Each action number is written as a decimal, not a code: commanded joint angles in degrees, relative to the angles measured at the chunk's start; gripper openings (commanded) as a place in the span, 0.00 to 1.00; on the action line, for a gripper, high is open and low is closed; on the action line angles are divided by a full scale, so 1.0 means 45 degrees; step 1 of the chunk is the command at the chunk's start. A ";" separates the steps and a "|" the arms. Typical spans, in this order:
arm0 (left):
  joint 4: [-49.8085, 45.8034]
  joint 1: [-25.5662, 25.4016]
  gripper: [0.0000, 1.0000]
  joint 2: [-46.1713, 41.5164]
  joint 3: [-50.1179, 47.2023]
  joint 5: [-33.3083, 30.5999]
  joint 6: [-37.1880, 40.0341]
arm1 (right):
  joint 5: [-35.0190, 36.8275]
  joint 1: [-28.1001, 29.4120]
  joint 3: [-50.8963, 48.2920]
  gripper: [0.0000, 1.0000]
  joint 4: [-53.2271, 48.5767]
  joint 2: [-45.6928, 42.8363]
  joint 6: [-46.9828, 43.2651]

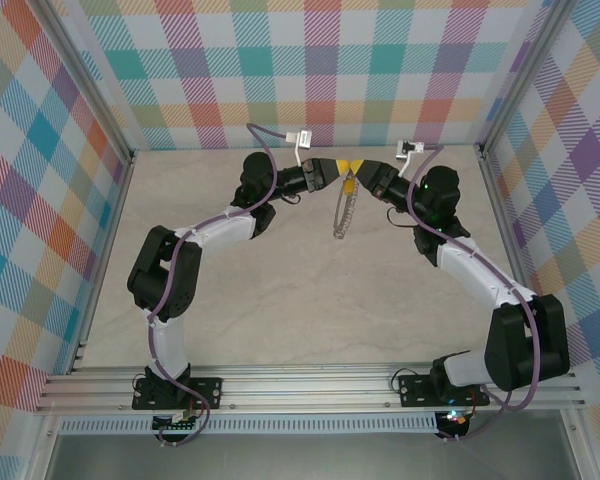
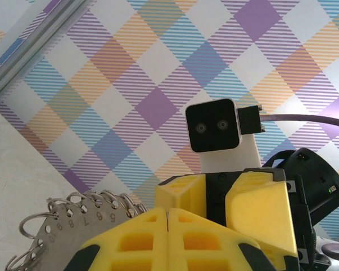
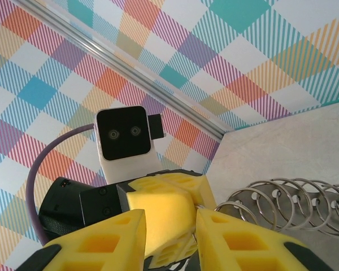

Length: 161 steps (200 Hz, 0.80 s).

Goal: Put the keys on the keyring

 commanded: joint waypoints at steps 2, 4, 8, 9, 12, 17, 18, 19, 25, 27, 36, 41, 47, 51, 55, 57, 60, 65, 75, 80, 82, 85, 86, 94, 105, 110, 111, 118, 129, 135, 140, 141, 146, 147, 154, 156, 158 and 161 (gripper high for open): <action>0.0875 -0.0112 0.00 -0.0106 0.0510 -0.0070 -0.0061 | 0.0071 0.0074 0.0263 0.30 0.0370 -0.0019 -0.0276; 0.0874 -0.0112 0.00 -0.0113 0.0505 -0.0075 -0.0052 | 0.0094 0.0074 0.0254 0.30 0.0371 -0.0038 -0.0314; 0.0880 -0.0122 0.00 -0.0102 0.0498 -0.0064 -0.0049 | 0.0186 0.0074 0.0218 0.30 0.0063 -0.0099 -0.0384; 0.0880 -0.0117 0.00 -0.0102 0.0504 -0.0060 -0.0048 | 0.0216 0.0074 0.0205 0.30 0.0002 -0.0107 -0.0391; 0.0880 -0.0112 0.00 -0.0102 0.0505 -0.0067 -0.0043 | 0.0268 0.0074 0.0179 0.30 -0.0073 -0.0151 -0.0429; 0.0879 -0.0112 0.00 -0.0119 0.0505 -0.0060 -0.0048 | 0.0347 0.0074 0.0137 0.30 -0.0148 -0.0217 -0.0507; 0.0880 -0.0112 0.00 -0.0120 0.0508 -0.0058 -0.0048 | 0.0364 0.0074 0.0125 0.30 -0.0162 -0.0225 -0.0521; 0.0880 -0.0112 0.00 -0.0130 0.0509 -0.0067 -0.0048 | 0.0373 0.0074 0.0120 0.30 -0.0179 -0.0238 -0.0527; 0.0880 -0.0112 0.00 -0.0120 0.0484 -0.0062 -0.0048 | 0.0395 0.0074 0.0110 0.30 -0.0277 -0.0288 -0.0600; 0.0880 -0.0112 0.00 -0.0121 0.0484 -0.0063 -0.0048 | 0.0404 0.0065 0.0113 0.30 -0.0299 -0.0300 -0.0609; 0.0880 -0.0112 0.00 -0.0121 0.0487 -0.0057 -0.0026 | 0.0423 0.0074 0.0114 0.30 -0.0434 -0.0345 -0.0685; 0.0880 -0.0122 0.00 -0.0121 0.0472 -0.0044 -0.0028 | 0.0421 0.0074 0.0095 0.30 -0.0461 -0.0350 -0.0695; 0.0877 -0.0112 0.00 -0.0140 0.0463 -0.0037 -0.0034 | 0.0405 0.0065 0.0077 0.29 -0.0445 -0.0335 -0.0698; 0.0890 -0.0112 0.00 -0.0136 0.0454 -0.0038 -0.0039 | 0.0401 0.0074 0.0075 0.29 -0.0435 -0.0328 -0.0691; 0.0881 -0.0112 0.00 -0.0140 0.0452 -0.0037 -0.0029 | 0.0403 0.0074 0.0058 0.29 -0.0441 -0.0330 -0.0691; 0.0885 -0.0112 0.00 -0.0141 0.0467 -0.0037 -0.0014 | 0.0416 0.0074 0.0041 0.29 -0.0433 -0.0320 -0.0691; 0.0898 -0.0112 0.00 -0.0141 0.0466 -0.0042 -0.0005 | 0.0408 0.0074 0.0022 0.30 -0.0440 -0.0329 -0.0691; 0.0888 -0.0109 0.00 -0.0158 0.0443 -0.0043 0.0002 | 0.0435 0.0074 -0.0012 0.29 -0.0420 -0.0335 -0.0691; 0.0899 -0.0102 0.00 -0.0159 0.0432 -0.0037 -0.0004 | 0.0468 0.0074 -0.0052 0.29 -0.0400 -0.0340 -0.0694; 0.0899 -0.0111 0.00 -0.0171 0.0435 -0.0039 -0.0009 | 0.0448 0.0074 -0.0062 0.29 -0.0382 -0.0349 -0.0691; 0.0885 -0.0112 0.00 -0.0182 0.0448 -0.0038 -0.0009 | 0.0457 0.0074 -0.0072 0.29 -0.0384 -0.0350 -0.0691; 0.0898 -0.0112 0.00 -0.0170 0.0439 -0.0040 -0.0009 | 0.0462 0.0074 -0.0080 0.29 -0.0371 -0.0345 -0.0686; 0.0899 -0.0112 0.00 -0.0175 0.0436 -0.0038 -0.0009 | 0.0461 0.0074 -0.0081 0.29 -0.0361 -0.0347 -0.0678; 0.0899 -0.0112 0.00 -0.0180 0.0427 -0.0047 -0.0007 | 0.0506 0.0074 -0.0101 0.29 -0.0366 -0.0362 -0.0686; 0.0896 -0.0112 0.00 -0.0199 0.0412 -0.0048 0.0020 | 0.0537 0.0074 -0.0118 0.29 -0.0372 -0.0398 -0.0703; 0.0897 -0.0112 0.00 -0.0199 0.0397 -0.0040 0.0017 | 0.0552 0.0074 -0.0138 0.29 -0.0403 -0.0418 -0.0705; 0.0888 -0.0112 0.00 -0.0209 0.0405 -0.0048 0.0017 | 0.0555 0.0074 -0.0139 0.29 -0.0397 -0.0423 -0.0708; 0.0897 -0.0112 0.00 -0.0199 0.0399 -0.0049 0.0012 | 0.0597 0.0074 -0.0174 0.29 -0.0410 -0.0472 -0.0739; 0.0899 -0.0111 0.00 -0.0204 0.0412 -0.0071 0.0010 | 0.0652 0.0054 -0.0227 0.29 -0.0453 -0.0555 -0.0768; 0.0899 -0.0102 0.00 -0.0199 0.0408 -0.0067 0.0020 | 0.0689 0.0055 -0.0254 0.29 -0.0484 -0.0610 -0.0787; 0.0885 -0.0111 0.00 -0.0205 0.0395 -0.0069 0.0020 | 0.0712 0.0055 -0.0275 0.29 -0.0489 -0.0641 -0.0808; 0.0882 -0.0112 0.00 -0.0202 0.0394 -0.0063 0.0015 | 0.0723 0.0055 -0.0286 0.29 -0.0489 -0.0652 -0.0808; 0.0894 -0.0112 0.00 -0.0200 0.0410 -0.0058 0.0011 | 0.0747 0.0026 -0.0314 0.29 -0.0533 -0.0685 -0.0826; 0.0897 -0.0112 0.00 -0.0200 0.0412 -0.0067 0.0020 | 0.0750 0.0030 -0.0315 0.29 -0.0540 -0.0693 -0.0827; 0.0899 -0.0112 0.00 -0.0205 0.0407 -0.0058 0.0020 | 0.0736 0.0037 -0.0301 0.29 -0.0591 -0.0698 -0.0848; 0.0899 -0.0112 0.00 -0.0201 0.0411 -0.0057 0.0022 | 0.0706 0.0033 -0.0297 0.29 -0.0587 -0.0684 -0.0847; 0.0899 -0.0112 0.00 -0.0180 0.0417 -0.0071 0.0018 | 0.0700 0.0034 -0.0287 0.28 -0.0587 -0.0673 -0.0837; 0.0899 -0.0112 0.00 -0.0185 0.0426 -0.0063 0.0011 | 0.0663 0.0038 -0.0278 0.28 -0.0569 -0.0664 -0.0829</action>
